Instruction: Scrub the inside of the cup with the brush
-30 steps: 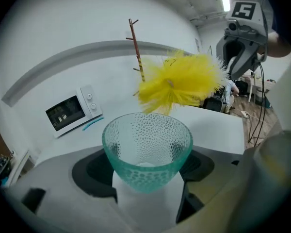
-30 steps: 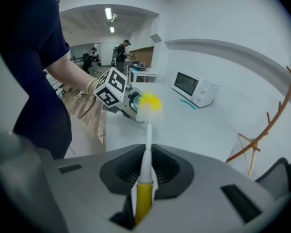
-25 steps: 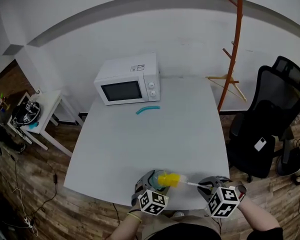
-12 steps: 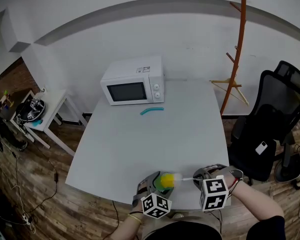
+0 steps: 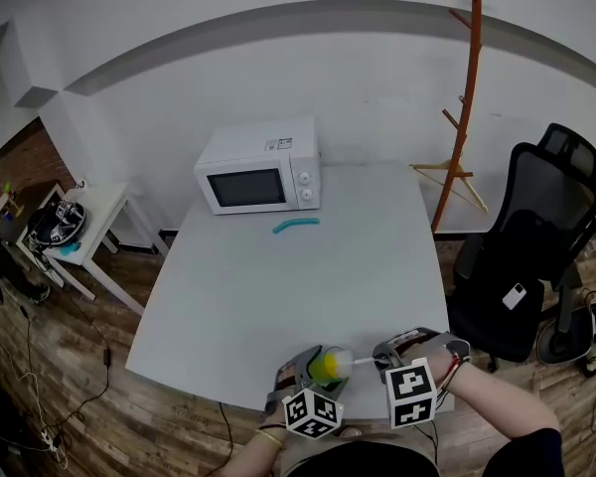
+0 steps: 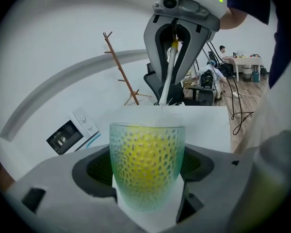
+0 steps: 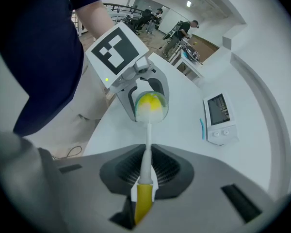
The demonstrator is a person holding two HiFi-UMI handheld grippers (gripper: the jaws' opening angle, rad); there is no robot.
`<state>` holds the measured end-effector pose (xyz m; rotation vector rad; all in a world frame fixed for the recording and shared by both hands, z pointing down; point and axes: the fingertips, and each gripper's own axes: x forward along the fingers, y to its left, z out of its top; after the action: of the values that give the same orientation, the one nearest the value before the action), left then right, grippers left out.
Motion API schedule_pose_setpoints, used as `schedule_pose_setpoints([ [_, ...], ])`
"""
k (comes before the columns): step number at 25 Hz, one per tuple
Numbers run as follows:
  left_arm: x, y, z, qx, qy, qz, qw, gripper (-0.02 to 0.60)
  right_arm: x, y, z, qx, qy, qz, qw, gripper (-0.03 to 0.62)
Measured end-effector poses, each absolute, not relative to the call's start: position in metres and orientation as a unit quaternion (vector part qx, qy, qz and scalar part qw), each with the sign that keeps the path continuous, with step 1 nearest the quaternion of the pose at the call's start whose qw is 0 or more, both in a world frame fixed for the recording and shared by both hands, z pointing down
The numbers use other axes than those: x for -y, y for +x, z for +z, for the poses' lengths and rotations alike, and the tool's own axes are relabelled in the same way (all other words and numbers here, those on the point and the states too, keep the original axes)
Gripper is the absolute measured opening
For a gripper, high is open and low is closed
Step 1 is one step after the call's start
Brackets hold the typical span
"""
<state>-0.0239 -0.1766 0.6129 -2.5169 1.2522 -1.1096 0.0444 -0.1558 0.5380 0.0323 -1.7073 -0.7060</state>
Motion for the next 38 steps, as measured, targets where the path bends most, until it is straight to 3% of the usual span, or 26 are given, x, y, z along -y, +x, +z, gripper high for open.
schedule_pose_setpoints([
  [6,0.177,-0.019,0.612,-0.41,-0.839,-0.356,0.042,0.385,0.164,0.045,0.533,0.663,0.006,-0.456,0.593,0.048],
  [11,0.178,-0.019,0.613,-0.409,-0.84,-0.355,0.039,0.385,0.16,0.019,0.514,0.655,0.025,-0.556,0.511,0.048],
  [19,0.181,-0.016,0.615,-0.401,-0.842,-0.359,0.036,0.385,0.167,0.021,0.505,0.501,-0.022,-0.722,0.476,0.048],
  [29,0.177,-0.012,0.614,-0.399,-0.842,-0.361,0.04,0.385,0.165,0.025,0.511,0.556,-0.018,-0.66,0.505,0.048],
  [38,0.172,-0.008,0.615,-0.401,-0.842,-0.358,0.053,0.385,0.162,0.052,0.536,0.668,-0.01,-0.422,0.613,0.048],
])
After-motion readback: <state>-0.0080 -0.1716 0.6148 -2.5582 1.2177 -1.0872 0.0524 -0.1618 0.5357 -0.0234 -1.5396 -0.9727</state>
